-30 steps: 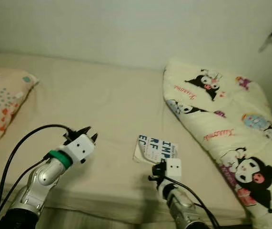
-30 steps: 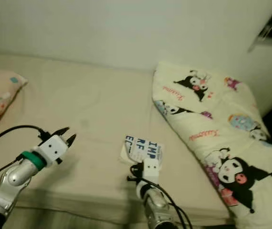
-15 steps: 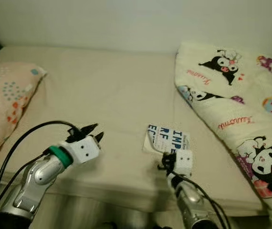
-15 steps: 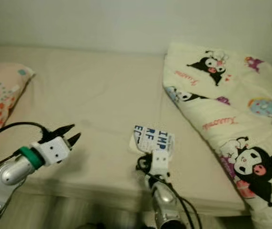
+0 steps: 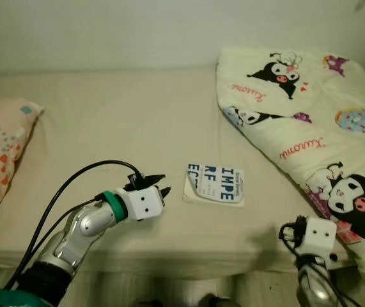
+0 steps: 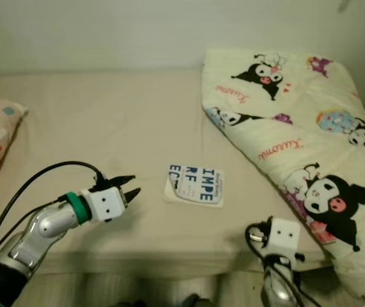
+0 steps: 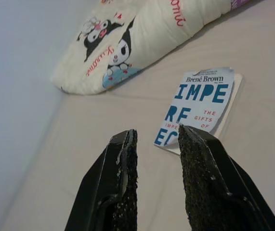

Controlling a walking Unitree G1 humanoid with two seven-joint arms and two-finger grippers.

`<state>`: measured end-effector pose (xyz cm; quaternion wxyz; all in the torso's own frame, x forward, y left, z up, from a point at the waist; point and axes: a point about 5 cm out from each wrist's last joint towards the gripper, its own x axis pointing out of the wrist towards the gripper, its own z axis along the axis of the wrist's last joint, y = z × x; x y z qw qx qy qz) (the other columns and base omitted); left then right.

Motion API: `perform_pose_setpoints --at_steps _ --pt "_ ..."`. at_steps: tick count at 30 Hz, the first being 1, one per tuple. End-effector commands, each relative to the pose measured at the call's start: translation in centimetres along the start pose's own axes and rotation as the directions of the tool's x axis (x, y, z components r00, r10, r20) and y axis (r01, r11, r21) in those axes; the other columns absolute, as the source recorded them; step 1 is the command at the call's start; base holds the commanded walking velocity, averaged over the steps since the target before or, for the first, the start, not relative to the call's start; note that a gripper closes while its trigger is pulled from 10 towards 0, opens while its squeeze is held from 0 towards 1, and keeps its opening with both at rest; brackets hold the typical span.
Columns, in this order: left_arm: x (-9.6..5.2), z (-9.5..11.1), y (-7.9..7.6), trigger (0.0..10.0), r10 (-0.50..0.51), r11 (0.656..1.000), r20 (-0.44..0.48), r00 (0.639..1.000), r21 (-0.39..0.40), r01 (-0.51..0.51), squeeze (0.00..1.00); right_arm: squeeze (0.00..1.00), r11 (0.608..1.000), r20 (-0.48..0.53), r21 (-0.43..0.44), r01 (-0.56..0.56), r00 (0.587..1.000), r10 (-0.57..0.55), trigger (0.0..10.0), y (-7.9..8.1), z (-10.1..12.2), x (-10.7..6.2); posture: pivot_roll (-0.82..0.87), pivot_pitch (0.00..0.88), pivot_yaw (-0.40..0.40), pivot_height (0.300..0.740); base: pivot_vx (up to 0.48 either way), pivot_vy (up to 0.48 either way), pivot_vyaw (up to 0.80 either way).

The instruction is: Clean up the room

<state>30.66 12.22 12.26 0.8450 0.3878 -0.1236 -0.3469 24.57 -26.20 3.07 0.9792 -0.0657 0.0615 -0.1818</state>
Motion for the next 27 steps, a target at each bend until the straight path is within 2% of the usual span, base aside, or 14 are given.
perform_pose_setpoints --at_steps 1,4,5,6,7,9,14,21,27 --pt "-0.5 -1.0 -1.0 10.0 -0.004 1.0 -0.054 0.999 -0.025 0.003 0.0 0.0 1.0 0.004 -0.021 -0.019 1.0 0.019 10.0 0.0 0.1 -0.1 -0.06 0.102 0.153 0.734 0.0 0.0 0.0" --pt "-0.5 -1.5 -1.4 10.0 0.042 0.999 -0.069 0.997 -0.017 -0.043 0.0 0.0 0.999 0.006 -0.025 -0.046 0.999 0.046 10.0 0.5 0.5 0.3 -0.06 0.096 0.143 0.734 0.0 0.0 0.0" --pt "-0.7 -2.0 -1.5 10.0 0.097 0.995 -0.091 0.991 -0.013 -0.098 0.0 0.0 0.998 0.006 -0.015 -0.061 0.998 0.061 10.0 1.0 0.7 0.5 -0.06 0.081 0.127 0.734 0.0 0.0 0.0" --pt "-1.2 -2.7 -1.7 10.0 0.152 0.987 -0.123 0.981 -0.04 -0.158 0.0 0.0 0.997 0.023 0.0 -0.076 0.997 0.076 10.0 1.6 1.2 0.7 -0.06 0.073 0.122 0.734 0.0 0.0 0.0" --pt "-1.2 -2.7 -1.7 10.0 0.152 0.987 -0.123 0.981 -0.04 -0.158 0.0 0.0 0.997 0.023 0.0 -0.076 0.997 0.076 10.0 1.6 1.2 0.7 -0.06 0.073 0.122 0.734 0.0 0.0 0.0" --pt "-2.4 -3.9 -2.6 10.0 0.231 0.959 -0.193 0.954 -0.119 -0.256 0.0 0.0 0.995 0.058 0.026 -0.097 0.994 0.095 10.0 2.7 2.2 0.9 -0.05 0.056 0.103 0.734 0.0 0.0 0.0" --pt "-3.5 -4.0 -3.5 10.0 0.239 0.945 -0.215 0.947 -0.171 -0.277 0.0 0.0 0.989 0.092 0.038 -0.144 0.986 0.14 10.0 3.8 3.3 0.9 -0.04 0.057 0.086 0.734 0.0 0.0 0.0" --pt "-3.2 -4.1 -2.6 10.0 0.288 0.926 -0.227 0.93 -0.18 -0.331 0.0 0.0 0.98 0.062 0.05 -0.195 0.979 0.192 10.0 4.8 3.0 0.9 -0.02 0.056 0.07 0.734 0.0 0.0 0.0" --pt "-3.0 -4.2 -2.0 10.0 0.317 0.915 -0.234 0.919 -0.179 -0.361 0.0 0.0 0.972 0.054 0.086 -0.217 0.976 0.213 10.0 5.9 2.9 0.8 -0.01 0.055 0.067 0.709 0.0 0.0 0.0"
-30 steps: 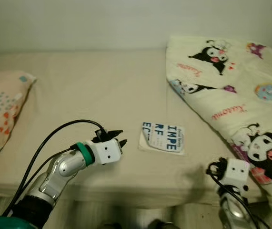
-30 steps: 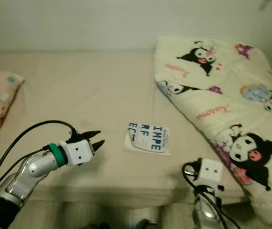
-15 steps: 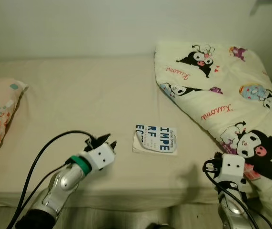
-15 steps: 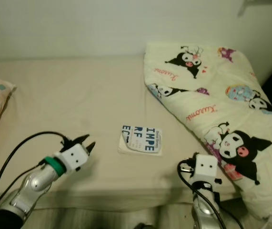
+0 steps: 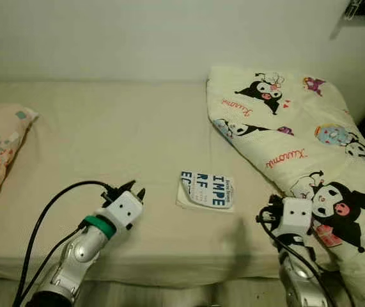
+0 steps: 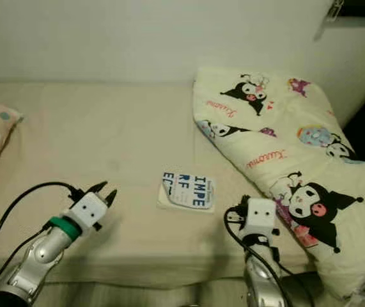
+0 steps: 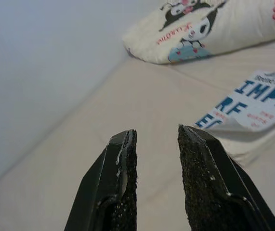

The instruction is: Clean up the room

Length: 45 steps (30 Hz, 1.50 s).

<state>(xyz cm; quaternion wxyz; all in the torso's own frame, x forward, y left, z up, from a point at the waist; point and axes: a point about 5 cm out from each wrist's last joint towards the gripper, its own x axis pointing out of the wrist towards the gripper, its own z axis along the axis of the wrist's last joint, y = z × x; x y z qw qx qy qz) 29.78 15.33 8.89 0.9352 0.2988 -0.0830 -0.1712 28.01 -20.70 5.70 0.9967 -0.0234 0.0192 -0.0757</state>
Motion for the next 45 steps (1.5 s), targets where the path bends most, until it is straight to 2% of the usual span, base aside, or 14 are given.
perform_pose_setpoints --at_steps 1,13,38,39,42,45 --pt "-0.5 -0.8 -0.2 10.0 0.005 1.0 -0.037 0.999 -0.006 -0.006 0.0 0.0 1.0 -0.041 0.01 -0.004 0.999 0.005 10.0 0.2 -0.7 -0.2 0.0 0.056 0.068 0.704 0.0 0.0 0.0" --pt "-1.1 -1.0 0.3 10.0 0.01 1.0 -0.05 0.999 0.01 -0.01 0.0 0.0 0.999 -0.051 0.026 -0.033 0.998 0.035 10.0 1.6 -0.6 0.2 0.03 0.071 0.074 0.654 0.0 0.0 0.0" --pt "-1.9 -1.1 0.0 10.0 0.009 1.0 -0.062 0.998 0.012 -0.008 0.0 0.0 0.996 -0.064 0.024 -0.086 0.994 0.088 10.0 2.5 -0.6 0.2 0.04 0.126 0.052 0.569 0.0 0.0 0.0" --pt "-2.0 -1.0 0.0 10.0 0.013 1.0 -0.061 0.998 0.012 -0.012 0.0 0.0 0.994 -0.067 0.025 -0.108 0.992 0.109 10.0 3.0 -0.6 0.1 0.05 0.138 0.045 0.554 0.0 0.0 0.0" --pt "-2.0 -1.0 0.0 10.0 0.015 1.0 -0.06 0.998 0.012 -0.015 0.0 0.0 0.993 -0.068 0.026 -0.116 0.991 0.117 10.0 3.1 -0.6 0.1 0.05 0.138 0.045 0.549 0.0 0.0 0.0" --pt "-1.8 -0.8 0.6 10.0 0.038 0.999 -0.049 0.998 0.034 -0.037 0.0 0.0 0.99 -0.064 0.039 -0.133 0.989 0.135 10.0 3.7 -0.4 0.1 0.05 0.147 0.039 0.539 0.0 0.0 0.0"
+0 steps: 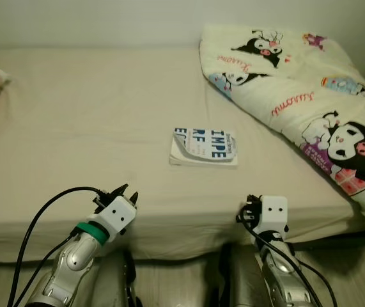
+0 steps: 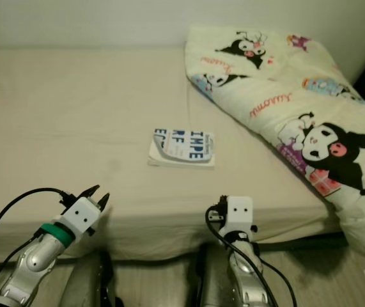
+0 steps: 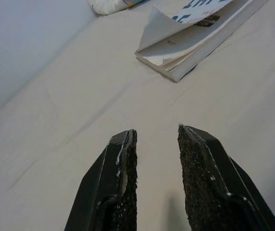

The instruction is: Clean up the room

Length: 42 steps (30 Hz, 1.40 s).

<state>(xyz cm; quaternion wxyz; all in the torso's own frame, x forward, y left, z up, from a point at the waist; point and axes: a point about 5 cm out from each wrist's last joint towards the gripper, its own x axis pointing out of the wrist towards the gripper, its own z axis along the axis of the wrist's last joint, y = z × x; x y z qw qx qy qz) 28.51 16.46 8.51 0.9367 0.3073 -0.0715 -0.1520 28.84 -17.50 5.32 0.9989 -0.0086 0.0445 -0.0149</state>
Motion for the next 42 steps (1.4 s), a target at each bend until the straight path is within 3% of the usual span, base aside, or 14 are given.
perform_pose_setpoints --at_steps 1,5,7,10,11,16,22,23,26,29,33,34,39,42 --pt "-0.1 0.0 0.9 10.0 0.022 0.999 -0.003 1.0 0.04 -0.022 0.0 0.0 1.0 -0.012 0.025 -0.019 1.0 0.019 10.0 0.7 -0.1 0.0 0.05 0.147 0.039 0.534 0.0 0.0 0.0" --pt "0.4 0.6 2.7 10.0 0.05 0.992 0.037 0.998 0.111 -0.053 0.0 0.0 0.996 0.001 0.079 -0.027 1.0 0.027 10.0 1.5 0.5 0.5 0.06 0.162 0.034 0.524 0.0 0.0 0.0" --pt "1.0 1.7 5.3 10.0 0.086 0.978 0.086 0.993 0.184 -0.101 0.0 0.0 0.984 0.016 0.177 -0.025 1.0 0.023 10.0 2.5 1.2 1.3 0.07 0.167 0.034 0.514 0.0 0.0 0.0" --pt "1.0 1.7 5.3 10.0 0.086 0.978 0.086 0.993 0.184 -0.101 0.0 0.0 0.984 0.016 0.177 -0.025 1.0 0.023 10.0 2.5 1.2 1.3 0.07 0.167 0.034 0.514 0.0 0.0 0.0" --pt "1.6 2.8 8.4 10.0 0.132 0.956 0.128 0.983 0.245 -0.16 0.0 0.0 0.957 0.038 0.287 -0.036 0.999 0.026 10.0 3.6 2.3 2.3 0.1 0.199 0.032 0.509 0.0 0.0 0.0" --pt "1.8 4.9 13.3 10.0 0.208 0.912 0.185 0.961 0.319 -0.259 0.0 0.0 0.862 0.042 0.502 -0.071 0.997 0.058 10.0 5.9 4.3 4.1 0.12 0.229 0.026 0.509 0.0 0.0 0.0" --pt "1.0 5.4 13.0 10.0 0.209 0.911 0.194 0.958 0.317 -0.263 0.0 0.0 0.762 -0.05 0.647 -0.005 0.998 0.049 10.0 6.9 3.9 5.1 0.16 0.274 0.012 0.509 0.0 0.0 0.0" --pt "0.7 5.6 12.6 10.0 0.206 0.914 0.198 0.958 0.312 -0.261 0.0 0.51 0.744 -0.079 0.668 0.012 0.995 0.055 10.0 7.3 3.6 5.2 0.17 0.289 0.008 0.509 0.0 0.0 0.0" --pt "0.4 6.0 12.1 10.0 0.202 0.916 0.205 0.958 0.305 -0.258 0.0 0.55 0.75 -0.104 0.661 0.015 0.992 0.072 10.0 7.9 3.4 5.4 0.18 0.301 0.002 0.509 0.0 0.0 0.0" --pt "0.0 6.3 11.7 10.0 0.204 0.921 0.207 0.957 0.292 -0.259 0.0 0.43 0.726 -0.122 0.687 0.029 0.99 0.075 10.0 8.0 3.5 5.8 0.2 0.317 -0.008 0.509 0.0 0.0 0.0" --pt "-0.3 6.5 11.4 10.0 0.203 0.925 0.206 0.957 0.281 -0.257 0.0 0.47 0.651 -0.145 0.756 0.065 0.987 0.071 10.0 7.7 3.7 6.3 0.21 0.32 -0.011 0.509 0.0 0.0 0.0" --pt "-0.6 6.8 10.6 10.0 0.194 0.931 0.205 0.959 0.27 -0.246 0.0 1.0 0.589 -0.14 0.804 0.074 0.988 0.068 10.0 7.8 4.2 6.7 0.22 0.323 -0.013 0.509 0.0 0.0 0.0" --pt "-1.0 7.0 9.6 10.0 0.174 0.939 0.206 0.963 0.26 -0.225 0.0 1.0 0.535 -0.14 0.841 0.088 0.989 0.057 10.0 8.0 4.6 7.1 0.23 0.323 -0.013 0.509 0.0 0.0 0.0" --pt "-1.4 7.3 8.7 10.0 0.161 0.945 0.201 0.966 0.25 -0.21 0.0 1.0 0.454 -0.141 0.885 0.104 0.989 0.049 10.0 8.4 4.8 7.2 0.25 0.325 -0.016 0.509 0.0 0.0 0.0"
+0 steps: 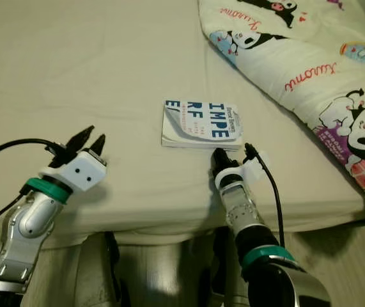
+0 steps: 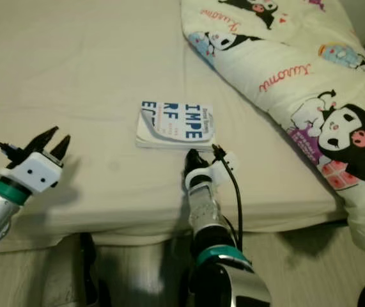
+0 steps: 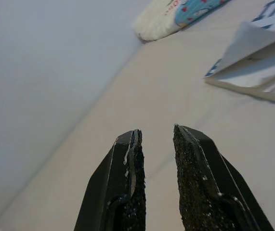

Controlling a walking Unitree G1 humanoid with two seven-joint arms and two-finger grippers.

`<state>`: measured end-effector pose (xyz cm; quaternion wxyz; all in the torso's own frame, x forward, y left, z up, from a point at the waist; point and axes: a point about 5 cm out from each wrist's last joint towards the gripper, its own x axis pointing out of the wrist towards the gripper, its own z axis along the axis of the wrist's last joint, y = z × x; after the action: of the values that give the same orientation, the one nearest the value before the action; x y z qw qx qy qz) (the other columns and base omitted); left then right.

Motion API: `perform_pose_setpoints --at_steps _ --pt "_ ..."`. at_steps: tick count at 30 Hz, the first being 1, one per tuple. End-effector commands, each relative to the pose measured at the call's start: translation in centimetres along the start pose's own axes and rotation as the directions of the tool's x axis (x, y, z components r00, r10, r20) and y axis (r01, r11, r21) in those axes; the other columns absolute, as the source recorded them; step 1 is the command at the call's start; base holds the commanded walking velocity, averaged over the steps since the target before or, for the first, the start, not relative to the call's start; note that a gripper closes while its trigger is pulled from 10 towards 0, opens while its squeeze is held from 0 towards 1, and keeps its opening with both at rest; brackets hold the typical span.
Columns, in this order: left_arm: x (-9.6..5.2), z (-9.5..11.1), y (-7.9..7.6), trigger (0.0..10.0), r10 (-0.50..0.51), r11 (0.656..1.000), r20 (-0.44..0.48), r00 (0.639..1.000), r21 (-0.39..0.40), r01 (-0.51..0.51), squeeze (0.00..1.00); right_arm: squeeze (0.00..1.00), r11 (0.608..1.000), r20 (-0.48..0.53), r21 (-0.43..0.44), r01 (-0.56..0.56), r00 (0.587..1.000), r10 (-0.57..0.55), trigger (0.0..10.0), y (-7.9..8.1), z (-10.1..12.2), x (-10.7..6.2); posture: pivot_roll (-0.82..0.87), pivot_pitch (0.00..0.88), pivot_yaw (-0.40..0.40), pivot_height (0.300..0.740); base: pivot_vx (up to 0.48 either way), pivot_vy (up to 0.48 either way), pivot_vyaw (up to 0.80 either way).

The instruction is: Clean up the room

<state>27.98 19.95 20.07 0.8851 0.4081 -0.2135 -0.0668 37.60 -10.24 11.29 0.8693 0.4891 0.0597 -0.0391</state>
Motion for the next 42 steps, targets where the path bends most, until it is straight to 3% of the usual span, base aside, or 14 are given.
perform_pose_setpoints --at_steps 1,4,9,18,19,20,22,23,27,31,33,35,38,42 --pt "-0.6 0.3 -0.8 10.0 -0.03 0.999 -0.014 0.999 -0.011 0.03 0.0 1.0 0.993 -0.067 0.103 0.064 0.996 -0.058 10.0 -1.2 -2.0 -0.5 0.26 0.328 -0.021 0.509 0.0 0.0 0.0" --pt "-0.7 0.3 -0.9 10.0 -0.031 0.999 -0.018 0.999 -0.014 0.03 0.0 1.0 0.99 -0.066 0.13 0.062 0.996 -0.054 10.0 -1.1 -2.0 -0.5 0.26 0.328 -0.021 0.509 0.0 0.0 0.0" --pt "-1.3 0.5 -1.0 10.0 -0.035 0.999 -0.035 0.999 -0.016 0.035 0.0 1.0 0.981 -0.052 0.192 -0.035 0.998 0.045 10.0 -0.4 -1.7 -0.4 0.26 0.329 -0.034 0.509 0.0 0.0 0.0" --pt "-1.4 0.9 -1.3 10.0 -0.038 0.999 -0.051 0.998 -0.021 0.037 0.0 1.0 0.976 -0.035 0.199 -0.083 0.995 0.092 10.0 -2.6 -0.8 -1.0 0.24 0.335 -0.043 0.509 0.0 0.0 0.0" --pt "-1.5 0.9 -1.4 10.0 -0.038 0.999 -0.053 0.998 -0.022 0.037 0.0 0.78 0.974 -0.037 0.203 -0.102 0.993 0.112 10.0 -3.0 -0.8 -1.3 0.24 0.335 -0.044 0.509 0.0 0.0 0.0" --pt "-1.6 0.9 -1.4 10.0 -0.039 0.999 -0.056 0.998 -0.024 0.038 0.0 0.4 0.969 -0.041 0.208 -0.132 0.989 0.143 10.0 -3.3 -0.8 -1.5 0.24 0.337 -0.045 0.509 0.0 0.0 0.0" --pt "-1.7 0.9 -1.5 10.0 -0.042 0.999 -0.058 0.997 -0.025 0.04 0.0 0.4 0.963 -0.048 0.215 -0.164 0.983 0.178 10.0 -3.6 -0.8 -1.9 0.24 0.336 -0.045 0.509 0.0 0.0 0.0" --pt "-1.7 0.9 -1.5 10.0 -0.043 0.999 -0.058 0.997 -0.026 0.041 0.0 0.0 0.955 -0.052 0.222 -0.195 0.976 0.211 10.0 -3.6 -0.8 -2.2 0.24 0.336 -0.044 0.509 0.0 0.0 0.0" --pt "-1.6 0.9 -1.6 10.0 -0.043 0.999 -0.062 0.997 -0.028 0.042 0.0 0.0 0.934 -0.077 0.259 -0.246 0.958 0.274 10.0 -3.6 -1.3 -2.7 0.24 0.334 -0.046 0.509 0.0 0.0 0.0" --pt "-1.5 0.9 -1.6 10.0 -0.042 0.999 -0.062 0.997 -0.028 0.04 0.0 0.0 0.937 -0.086 0.261 -0.233 0.961 0.263 10.0 -3.4 -1.8 -2.6 0.24 0.335 -0.043 0.509 0.0 0.0 0.0" --pt "-1.4 1.0 -1.5 10.0 -0.04 0.999 -0.059 0.997 -0.028 0.038 0.0 0.0 0.936 -0.09 0.279 -0.214 0.965 0.247 10.0 -2.8 -2.4 -2.3 0.24 0.335 -0.04 0.509 0.0 0.0 0.0" --pt "-1.1 1.3 -1.3 10.0 -0.032 0.999 -0.049 0.998 -0.026 0.031 0.0 0.0 0.919 -0.108 0.341 -0.197 0.963 0.247 10.0 -0.7 -3.8 -1.6 0.28 0.341 -0.038 0.509 0.0 0.0 0.0" --pt "-1.0 1.4 -1.2 10.0 -0.03 0.999 -0.047 0.998 -0.024 0.029 0.0 0.0 0.913 -0.111 0.355 -0.203 0.96 0.257 10.0 -0.3 -4.0 -1.6 0.28 0.341 -0.038 0.509 0.0 0.0 0.0" --pt "-1.0 1.7 -0.8 10.0 -0.026 1.0 -0.036 0.999 -0.008 0.026 0.0 0.0 0.906 -0.117 0.375 -0.194 0.96 0.255 10.0 1.5 -4.5 -1.1 0.32 0.346 -0.043 0.509 0.0 0.0 0.0"
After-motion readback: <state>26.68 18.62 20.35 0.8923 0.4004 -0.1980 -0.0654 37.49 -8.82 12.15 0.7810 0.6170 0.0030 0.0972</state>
